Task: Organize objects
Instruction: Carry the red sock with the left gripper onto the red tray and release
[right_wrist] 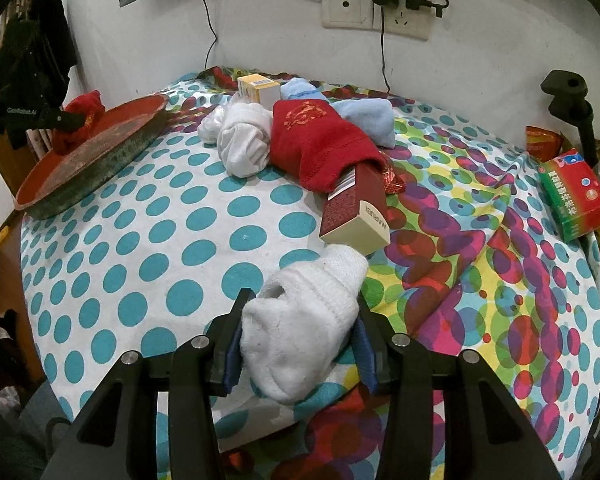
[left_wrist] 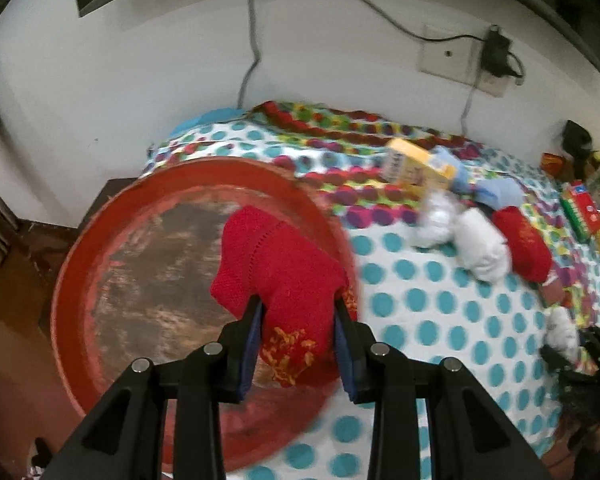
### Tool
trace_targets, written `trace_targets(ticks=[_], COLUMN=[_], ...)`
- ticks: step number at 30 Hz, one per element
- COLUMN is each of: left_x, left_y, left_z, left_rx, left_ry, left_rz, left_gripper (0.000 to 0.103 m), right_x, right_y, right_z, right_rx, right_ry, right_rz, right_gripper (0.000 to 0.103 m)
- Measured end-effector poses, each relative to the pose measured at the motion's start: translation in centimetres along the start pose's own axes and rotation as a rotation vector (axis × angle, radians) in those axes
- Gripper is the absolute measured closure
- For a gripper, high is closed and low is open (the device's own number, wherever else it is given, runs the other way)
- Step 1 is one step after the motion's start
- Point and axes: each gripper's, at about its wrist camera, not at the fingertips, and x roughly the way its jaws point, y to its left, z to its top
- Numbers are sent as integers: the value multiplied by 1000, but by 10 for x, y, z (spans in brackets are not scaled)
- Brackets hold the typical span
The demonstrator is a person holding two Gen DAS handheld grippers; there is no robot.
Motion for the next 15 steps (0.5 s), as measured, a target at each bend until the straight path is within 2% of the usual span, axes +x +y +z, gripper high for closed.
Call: trace_targets(ticks=[10,12,15], left_x=[29,36,46], left_y=[82,92,103], left_z=[14,18,25], left_rx=[-48,-30,6], left_ry=[7,15,24], left_rz=[71,61,87], left_gripper=[69,69,69], right_x=[1,1,1], right_y=[3,4,3], right_z=[1,1,1], right_rx=[-20,-21,-20], right_ry=[6,6,6], right_rz=[-18,-20,-20], right_gripper=[56,56,55])
